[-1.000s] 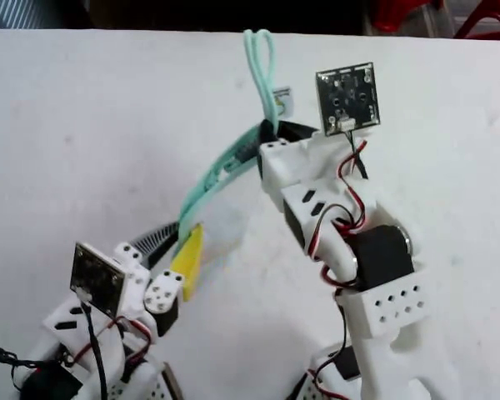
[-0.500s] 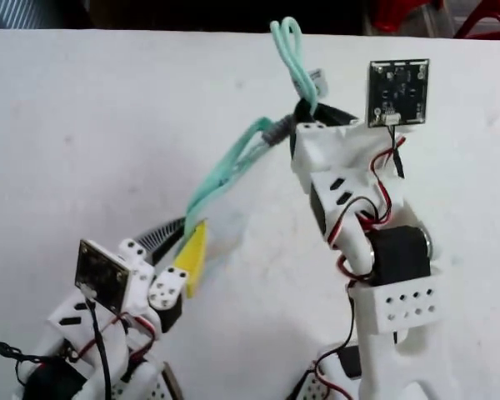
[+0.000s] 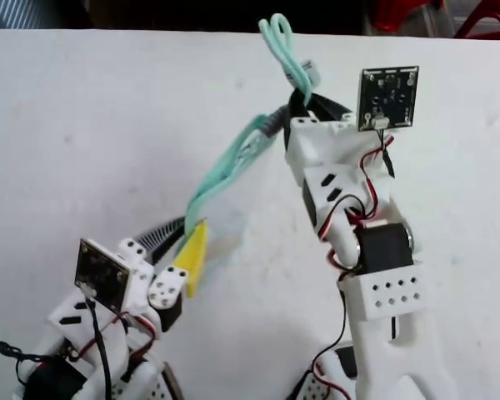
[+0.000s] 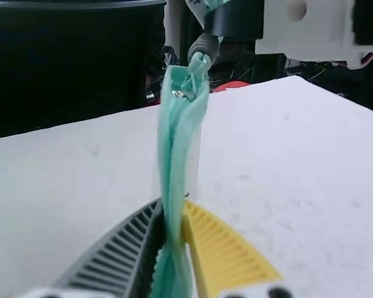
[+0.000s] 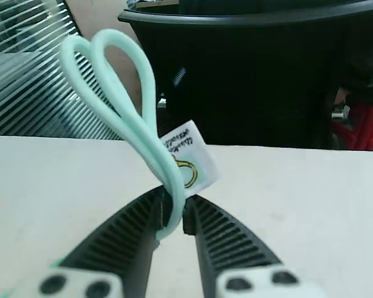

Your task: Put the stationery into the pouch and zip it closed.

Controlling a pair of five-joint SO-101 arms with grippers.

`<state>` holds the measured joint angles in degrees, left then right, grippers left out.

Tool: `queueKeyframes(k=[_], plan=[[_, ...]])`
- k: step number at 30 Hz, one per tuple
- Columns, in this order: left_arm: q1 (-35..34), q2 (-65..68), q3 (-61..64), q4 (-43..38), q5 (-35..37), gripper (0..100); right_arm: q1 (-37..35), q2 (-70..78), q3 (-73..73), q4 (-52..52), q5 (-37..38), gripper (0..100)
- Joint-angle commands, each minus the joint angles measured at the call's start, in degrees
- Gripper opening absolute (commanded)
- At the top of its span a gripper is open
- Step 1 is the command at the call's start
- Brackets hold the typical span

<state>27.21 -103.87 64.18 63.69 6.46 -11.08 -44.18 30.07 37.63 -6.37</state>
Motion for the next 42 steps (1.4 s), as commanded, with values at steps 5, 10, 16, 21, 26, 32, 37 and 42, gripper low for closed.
queueKeyframes(k=[5,10,16,21,26,32,37,42], plan=[[-0.31,-0.75,-0.35,0.09,-0.44,2,6.11,4.53,-0.09,-7.78,-0.18,1.8],[-0.31,-0.75,-0.35,0.09,-0.44,2,10.51,12.18,-0.18,-13.41,-0.18,1.8],[-0.31,-0.75,-0.26,0.09,-0.44,2,15.6,18.15,-5.27,-13.58,-0.18,1.8],[-0.31,-0.75,-0.26,0.09,-0.53,2,19.12,22.46,-9.58,-13.85,-0.18,1.8],[-0.31,-0.75,-0.26,0.53,-0.53,2,21.67,27.74,-14.86,-13.67,-0.18,1.8],[-0.31,-0.75,-0.26,0.53,-0.53,2,22.9,32.57,-17.85,-11.56,-0.18,1.8],[-0.31,-0.75,-0.26,0.44,-0.53,2,17.98,26.95,-17.49,-2.07,-0.18,1.8],[-0.31,-0.75,-0.26,0.0,-0.53,2,9.45,15.69,-17.49,7.16,-0.09,1.8]])
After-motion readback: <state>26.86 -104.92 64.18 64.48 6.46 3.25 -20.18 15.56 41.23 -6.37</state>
